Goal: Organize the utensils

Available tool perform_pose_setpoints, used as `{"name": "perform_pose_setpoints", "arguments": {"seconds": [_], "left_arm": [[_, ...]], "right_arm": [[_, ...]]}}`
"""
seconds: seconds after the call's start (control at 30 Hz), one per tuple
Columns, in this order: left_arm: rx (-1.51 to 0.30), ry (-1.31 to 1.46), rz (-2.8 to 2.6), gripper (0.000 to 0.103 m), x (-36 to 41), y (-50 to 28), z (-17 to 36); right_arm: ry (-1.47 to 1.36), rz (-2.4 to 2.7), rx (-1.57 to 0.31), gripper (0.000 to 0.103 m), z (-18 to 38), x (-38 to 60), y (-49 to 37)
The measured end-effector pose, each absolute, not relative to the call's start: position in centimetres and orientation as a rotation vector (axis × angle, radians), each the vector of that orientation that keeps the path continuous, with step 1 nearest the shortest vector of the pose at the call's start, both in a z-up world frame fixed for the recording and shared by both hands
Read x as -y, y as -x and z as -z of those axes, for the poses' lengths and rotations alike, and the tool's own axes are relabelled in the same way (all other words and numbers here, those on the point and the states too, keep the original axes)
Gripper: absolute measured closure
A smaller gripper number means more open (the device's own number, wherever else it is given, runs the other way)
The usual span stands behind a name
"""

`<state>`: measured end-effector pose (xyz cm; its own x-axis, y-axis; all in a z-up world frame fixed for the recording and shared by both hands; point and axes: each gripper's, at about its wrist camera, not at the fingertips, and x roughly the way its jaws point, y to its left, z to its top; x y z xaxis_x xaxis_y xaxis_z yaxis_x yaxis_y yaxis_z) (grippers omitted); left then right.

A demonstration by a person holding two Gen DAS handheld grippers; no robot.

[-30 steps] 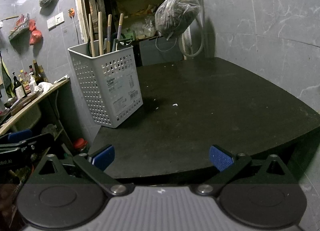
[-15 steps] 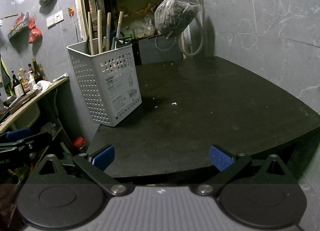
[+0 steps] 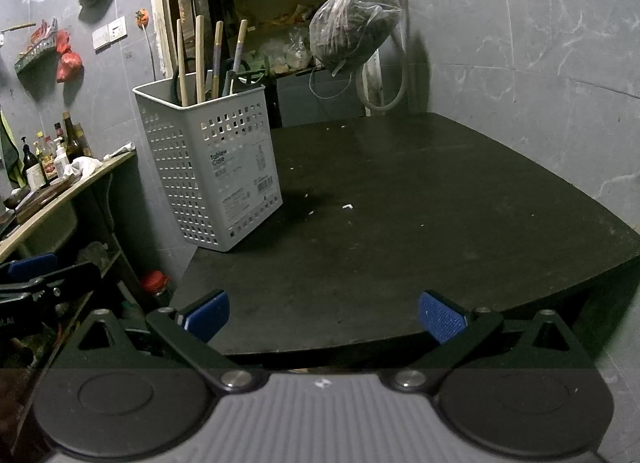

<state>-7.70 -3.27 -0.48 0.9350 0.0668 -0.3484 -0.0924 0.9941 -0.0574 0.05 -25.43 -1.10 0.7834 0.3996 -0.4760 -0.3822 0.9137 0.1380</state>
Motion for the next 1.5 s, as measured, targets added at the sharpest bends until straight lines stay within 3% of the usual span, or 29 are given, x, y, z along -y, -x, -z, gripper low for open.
{"name": "perform_pose_setpoints", "arguments": {"seconds": [1.5], "left_arm": [[-0.385,0.110,-0.120,0.001,2.8,6.5,1.5]], "right_arm": [[-0.033,-0.407,-0.534,0.000,1.4,25.8,-1.0]]}}
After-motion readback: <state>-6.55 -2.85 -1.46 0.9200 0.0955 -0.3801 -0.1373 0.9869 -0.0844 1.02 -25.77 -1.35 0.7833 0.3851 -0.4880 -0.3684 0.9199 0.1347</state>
